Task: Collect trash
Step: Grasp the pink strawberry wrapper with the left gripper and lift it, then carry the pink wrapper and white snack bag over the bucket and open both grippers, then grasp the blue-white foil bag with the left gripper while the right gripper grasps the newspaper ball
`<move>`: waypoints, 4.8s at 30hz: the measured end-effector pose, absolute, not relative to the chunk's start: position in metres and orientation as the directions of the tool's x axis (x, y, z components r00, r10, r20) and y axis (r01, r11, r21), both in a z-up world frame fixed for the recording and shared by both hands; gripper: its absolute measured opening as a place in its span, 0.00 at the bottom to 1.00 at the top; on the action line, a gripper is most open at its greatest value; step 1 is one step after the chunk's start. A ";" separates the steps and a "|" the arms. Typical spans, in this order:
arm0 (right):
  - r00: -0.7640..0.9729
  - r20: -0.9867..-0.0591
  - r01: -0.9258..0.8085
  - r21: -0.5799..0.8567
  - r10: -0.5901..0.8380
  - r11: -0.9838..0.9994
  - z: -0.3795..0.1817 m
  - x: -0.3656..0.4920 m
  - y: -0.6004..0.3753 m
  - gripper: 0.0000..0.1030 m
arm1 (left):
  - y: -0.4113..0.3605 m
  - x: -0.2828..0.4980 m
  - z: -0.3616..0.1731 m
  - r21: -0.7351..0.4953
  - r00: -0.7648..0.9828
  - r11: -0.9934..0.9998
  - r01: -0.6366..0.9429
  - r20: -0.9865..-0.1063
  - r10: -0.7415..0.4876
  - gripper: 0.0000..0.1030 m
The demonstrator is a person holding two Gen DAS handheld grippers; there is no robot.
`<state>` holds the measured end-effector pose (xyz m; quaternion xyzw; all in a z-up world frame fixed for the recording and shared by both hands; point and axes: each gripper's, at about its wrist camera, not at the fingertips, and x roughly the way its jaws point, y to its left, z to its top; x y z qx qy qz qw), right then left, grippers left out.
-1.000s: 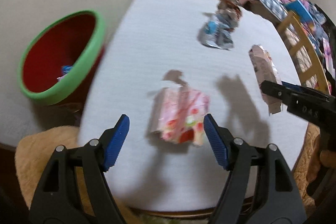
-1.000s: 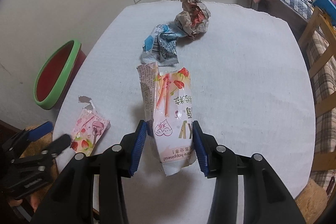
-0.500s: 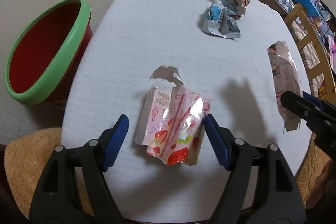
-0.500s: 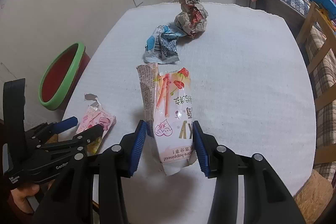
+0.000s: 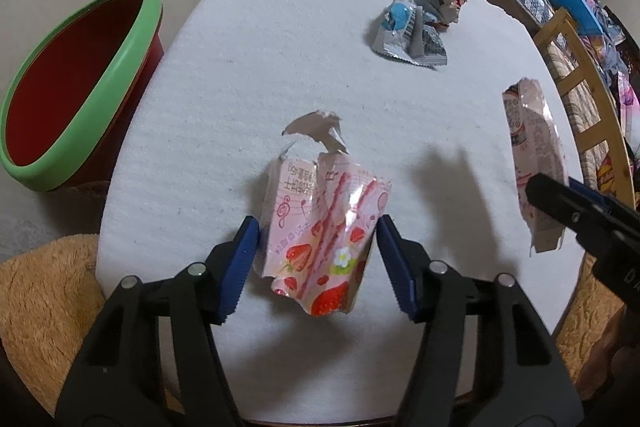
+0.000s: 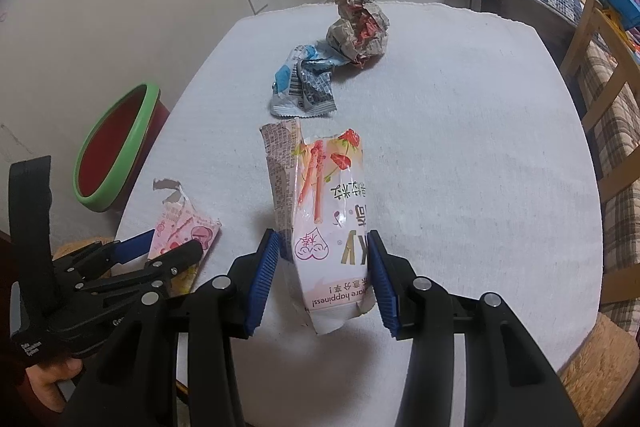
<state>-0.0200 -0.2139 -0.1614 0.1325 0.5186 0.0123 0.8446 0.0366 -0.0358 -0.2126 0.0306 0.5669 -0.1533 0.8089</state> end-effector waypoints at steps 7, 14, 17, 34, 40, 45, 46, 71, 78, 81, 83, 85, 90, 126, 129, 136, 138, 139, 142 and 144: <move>0.475 -0.868 0.109 0.223 0.146 0.969 -0.157 -0.021 -0.209 0.43 | -0.018 0.035 -0.188 -0.119 0.406 0.968 0.221 -0.891 -0.202 0.53; 0.482 -0.863 0.085 0.214 0.147 0.973 -0.152 -0.021 -0.199 0.43 | -0.001 0.035 -0.156 -0.069 0.509 0.980 0.185 -0.847 -0.156 0.53; 0.485 -0.862 0.072 0.208 0.148 0.975 -0.149 -0.020 -0.194 0.43 | 0.005 0.034 -0.146 -0.050 0.540 0.984 0.172 -0.831 -0.137 0.53; 0.503 -0.847 -0.027 0.186 0.174 0.982 -0.128 -0.004 -0.154 0.43 | 0.043 0.036 -0.122 -0.032 0.605 0.995 0.090 -0.792 -0.081 0.53; 0.510 -0.838 -0.071 0.181 0.192 0.981 -0.119 0.005 -0.137 0.43 | 0.058 0.038 -0.123 -0.033 0.609 0.998 0.055 -0.791 -0.059 0.53; 0.518 -0.828 -0.122 0.176 0.213 0.977 -0.111 0.015 -0.119 0.43 | 0.072 0.041 -0.124 -0.034 0.613 0.999 0.026 -0.789 -0.043 0.53; 0.518 -0.827 -0.130 0.179 0.221 0.975 -0.110 0.018 -0.116 0.43 | 0.075 0.042 -0.124 -0.034 0.614 0.999 0.018 -0.788 -0.038 0.53; 0.511 -0.812 -0.271 0.161 0.283 0.949 -0.102 0.047 -0.055 0.44 | 0.125 0.055 -0.127 -0.034 0.622 0.996 -0.082 -0.782 0.025 0.54; 0.530 -0.799 -0.314 0.126 0.284 0.941 -0.094 0.059 -0.034 0.44 | 0.138 0.061 -0.129 -0.033 0.620 0.994 -0.105 -0.784 0.039 0.54; 0.527 -0.795 -0.336 0.131 0.301 0.933 -0.091 0.069 -0.023 0.44 | 0.145 0.067 -0.130 -0.046 0.615 0.992 -0.115 -0.788 0.035 0.54; 0.523 -0.792 -0.344 0.142 0.314 0.928 -0.090 0.078 -0.017 0.44 | 0.150 0.071 -0.130 -0.063 0.612 0.990 -0.124 -0.790 0.026 0.54; 0.517 -0.793 -0.348 0.149 0.322 0.926 -0.091 0.085 -0.012 0.44 | 0.155 0.073 -0.131 -0.062 0.610 0.989 -0.135 -0.791 0.034 0.54; 0.499 -0.796 -0.350 0.176 0.342 0.920 -0.096 0.105 -0.004 0.45 | 0.170 0.083 -0.138 -0.079 0.594 0.983 -0.163 -0.804 0.033 0.54; 0.538 -0.761 -0.161 0.328 0.362 0.931 -0.126 0.173 -0.062 0.75 | 0.192 0.120 -0.170 -0.197 0.526 0.952 -0.235 -0.849 -0.046 0.83; 0.617 -0.775 0.028 0.193 0.135 0.981 -0.129 0.168 -0.133 0.75 | 0.186 0.114 -0.170 -0.184 0.526 0.955 -0.231 -0.850 -0.037 0.83; 0.491 -0.869 0.322 0.126 -0.052 0.938 -0.166 0.189 -0.257 0.82 | 0.139 0.108 -0.165 -0.075 0.540 0.986 -0.148 -0.842 0.018 0.83; 0.455 -0.890 0.335 0.172 0.001 0.926 -0.187 0.196 -0.273 0.79 | 0.121 0.103 -0.168 -0.065 0.530 0.992 -0.109 -0.848 0.003 0.83; 0.453 -0.891 0.339 0.202 0.028 0.919 -0.194 0.198 -0.279 0.69 | 0.107 0.099 -0.169 -0.052 0.521 0.996 -0.075 -0.853 -0.005 0.83; 0.469 -0.872 0.312 0.313 0.142 0.897 -0.204 0.193 -0.288 0.35 | 0.076 0.090 -0.171 -0.034 0.513 0.999 0.000 -0.858 -0.029 0.83; 0.490 -0.855 0.284 0.338 0.168 0.897 -0.197 0.182 -0.287 0.31 | 0.053 0.087 -0.172 -0.052 0.497 0.997 0.050 -0.865 -0.070 0.83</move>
